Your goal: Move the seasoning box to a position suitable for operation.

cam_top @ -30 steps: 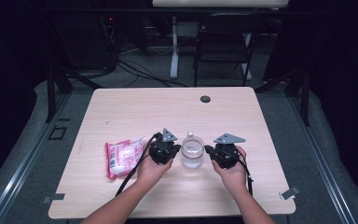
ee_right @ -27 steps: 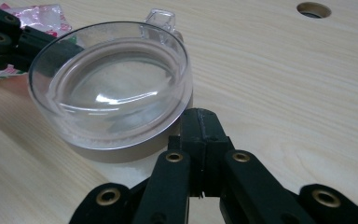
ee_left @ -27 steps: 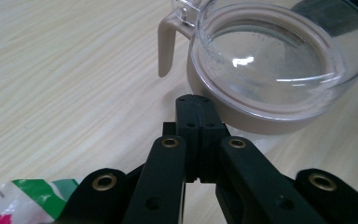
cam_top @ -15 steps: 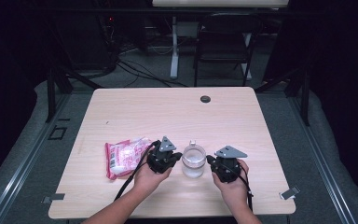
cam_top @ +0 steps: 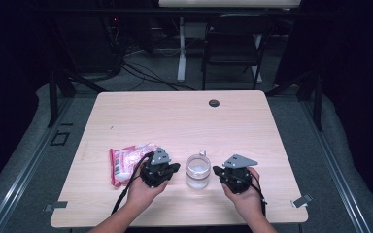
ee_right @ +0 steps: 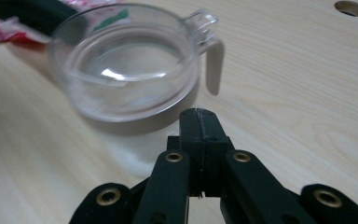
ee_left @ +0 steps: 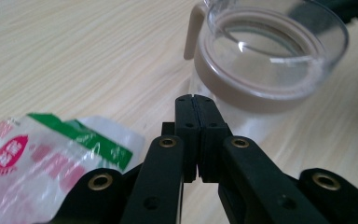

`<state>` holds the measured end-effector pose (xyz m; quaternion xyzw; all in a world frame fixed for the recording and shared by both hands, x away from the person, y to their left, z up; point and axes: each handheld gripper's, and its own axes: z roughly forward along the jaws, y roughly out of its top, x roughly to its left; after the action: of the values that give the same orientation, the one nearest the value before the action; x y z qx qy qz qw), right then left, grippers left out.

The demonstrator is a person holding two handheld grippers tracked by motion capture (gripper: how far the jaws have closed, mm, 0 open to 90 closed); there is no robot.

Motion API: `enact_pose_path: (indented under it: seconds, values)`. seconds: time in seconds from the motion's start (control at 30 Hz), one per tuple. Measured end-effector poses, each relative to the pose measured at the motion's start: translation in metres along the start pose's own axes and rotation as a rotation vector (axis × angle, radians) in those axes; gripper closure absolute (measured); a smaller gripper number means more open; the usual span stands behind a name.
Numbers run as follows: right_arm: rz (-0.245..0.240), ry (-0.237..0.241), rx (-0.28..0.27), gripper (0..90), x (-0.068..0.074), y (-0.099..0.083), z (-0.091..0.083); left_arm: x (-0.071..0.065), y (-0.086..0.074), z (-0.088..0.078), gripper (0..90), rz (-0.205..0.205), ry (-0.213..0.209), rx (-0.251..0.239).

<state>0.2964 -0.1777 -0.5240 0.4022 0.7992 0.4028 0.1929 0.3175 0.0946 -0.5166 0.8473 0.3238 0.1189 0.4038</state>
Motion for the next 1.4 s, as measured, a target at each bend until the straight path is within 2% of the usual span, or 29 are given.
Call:
enact_pose_path:
  seconds: [0.13, 0.2, 0.33, 0.4, 0.5, 0.73, 0.83, 0.87, 1.1, 1.13, 1.23, 1.3, 1.4]
  values:
    - [-0.002, -0.028, 0.002, 90.0, -0.007, 0.004, 0.01, -0.002, -0.012, -0.011, 89.8, -0.02, -0.019, -0.023]
    - [0.0, -0.015, -0.005, 90.0, -0.008, 0.003, 0.013, -0.001, -0.016, -0.013, 90.0, -0.033, -0.029, -0.031]
    - [-0.026, -0.008, -0.004, 90.0, -0.003, 0.001, 0.017, -0.005, -0.02, -0.011, 90.0, -0.05, -0.066, -0.032]
    - [-0.049, -0.02, 0.002, 90.0, -0.002, 0.002, 0.019, -0.011, -0.022, -0.008, 90.0, -0.028, -0.075, -0.023]
    - [-0.04, -0.012, -0.003, 90.0, -0.003, 0.002, 0.019, -0.021, -0.023, -0.003, 90.0, 0.013, -0.076, -0.007]
    - [-0.022, 0.015, -0.011, 90.0, 0.001, 0.0, 0.018, -0.029, -0.02, -0.002, 90.0, 0.027, -0.074, -0.025]
    - [-0.037, 0.031, -0.01, 90.0, 0.008, 0.0, 0.017, -0.029, -0.019, -0.006, 90.0, 0.042, -0.055, -0.02]
    - [-0.058, 0.031, -0.008, 90.0, 0.012, 0.0, 0.017, -0.028, -0.019, -0.009, 90.0, 0.051, -0.053, -0.01]
    - [-0.063, 0.063, -0.009, 90.0, 0.021, 0.0, 0.018, -0.017, -0.022, -0.014, 90.0, 0.013, -0.017, -0.015]
    - [-0.063, 0.074, -0.01, 90.0, 0.023, -0.001, 0.018, -0.015, -0.022, -0.015, 90.0, 0.008, -0.011, -0.015]
    - [-0.081, 0.134, -0.016, 89.5, 0.026, -0.001, 0.019, -0.009, -0.022, -0.015, 90.0, -0.019, -0.027, -0.026]
    - [-0.098, 0.13, -0.017, 88.7, 0.028, 0.0, 0.019, -0.008, -0.023, -0.014, 90.0, -0.02, -0.014, -0.024]
    - [-0.094, 0.083, -0.02, 87.3, 0.024, 0.001, 0.02, -0.005, -0.025, -0.013, 89.8, -0.022, -0.007, -0.016]
